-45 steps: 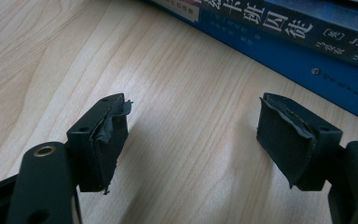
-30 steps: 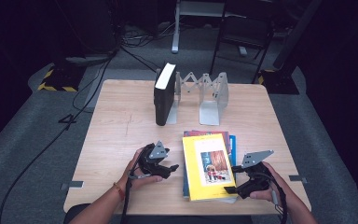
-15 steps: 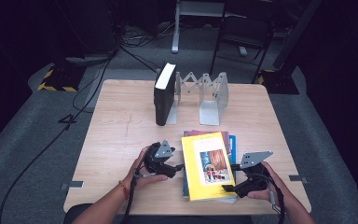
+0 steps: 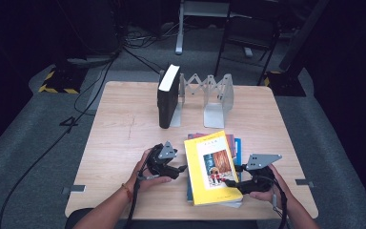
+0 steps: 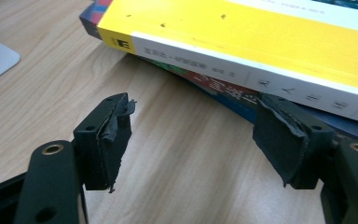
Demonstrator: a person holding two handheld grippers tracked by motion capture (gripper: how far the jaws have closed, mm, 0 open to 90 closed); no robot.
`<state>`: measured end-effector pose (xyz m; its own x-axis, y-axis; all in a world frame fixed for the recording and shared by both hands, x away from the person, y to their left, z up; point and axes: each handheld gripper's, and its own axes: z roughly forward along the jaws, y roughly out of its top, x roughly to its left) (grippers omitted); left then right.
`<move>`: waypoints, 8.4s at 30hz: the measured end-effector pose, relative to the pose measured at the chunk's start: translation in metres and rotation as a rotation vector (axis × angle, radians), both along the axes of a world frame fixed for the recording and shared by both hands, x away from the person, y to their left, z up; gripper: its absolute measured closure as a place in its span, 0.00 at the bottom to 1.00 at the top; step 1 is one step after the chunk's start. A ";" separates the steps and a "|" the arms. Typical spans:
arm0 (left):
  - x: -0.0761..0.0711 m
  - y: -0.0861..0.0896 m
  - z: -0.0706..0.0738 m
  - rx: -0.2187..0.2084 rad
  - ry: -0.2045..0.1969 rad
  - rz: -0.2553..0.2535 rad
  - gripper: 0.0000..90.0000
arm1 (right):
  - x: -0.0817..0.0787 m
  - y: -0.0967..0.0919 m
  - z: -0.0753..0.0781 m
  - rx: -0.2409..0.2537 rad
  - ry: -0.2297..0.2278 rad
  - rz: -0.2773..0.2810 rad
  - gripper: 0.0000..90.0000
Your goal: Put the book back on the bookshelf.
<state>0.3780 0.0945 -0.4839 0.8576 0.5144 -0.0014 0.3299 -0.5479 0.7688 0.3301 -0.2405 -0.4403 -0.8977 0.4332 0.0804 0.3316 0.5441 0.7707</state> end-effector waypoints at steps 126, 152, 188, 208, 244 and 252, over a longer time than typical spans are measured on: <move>-0.014 0.004 0.073 -0.238 -0.140 -0.139 0.55 | -0.006 -0.014 0.023 0.143 -0.421 -0.050 0.97; -0.004 -0.043 0.113 -0.360 -0.160 -0.073 0.34 | -0.009 -0.014 0.023 0.143 -0.433 -0.043 0.96; -0.015 -0.051 0.133 -0.347 -0.256 -0.207 0.80 | 0.014 -0.028 0.023 0.159 -0.395 -0.262 0.52; -0.016 -0.076 0.142 -0.302 -0.273 -0.210 0.79 | 0.008 -0.017 0.024 0.149 -0.430 -0.222 0.57; 0.015 -0.031 0.161 -0.328 -0.326 0.046 0.83 | 0.049 -0.103 -0.016 -0.052 -0.183 -0.478 0.30; 0.027 -0.018 0.161 -0.317 -0.336 0.108 0.83 | 0.055 -0.107 -0.026 -0.076 -0.140 -0.493 0.30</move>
<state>0.4052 0.0760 -0.3226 0.7793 0.6193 0.0958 0.0759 -0.2450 0.9665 0.3852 -0.3474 -0.4659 -0.5853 0.8074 -0.0745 0.4590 0.4057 0.7904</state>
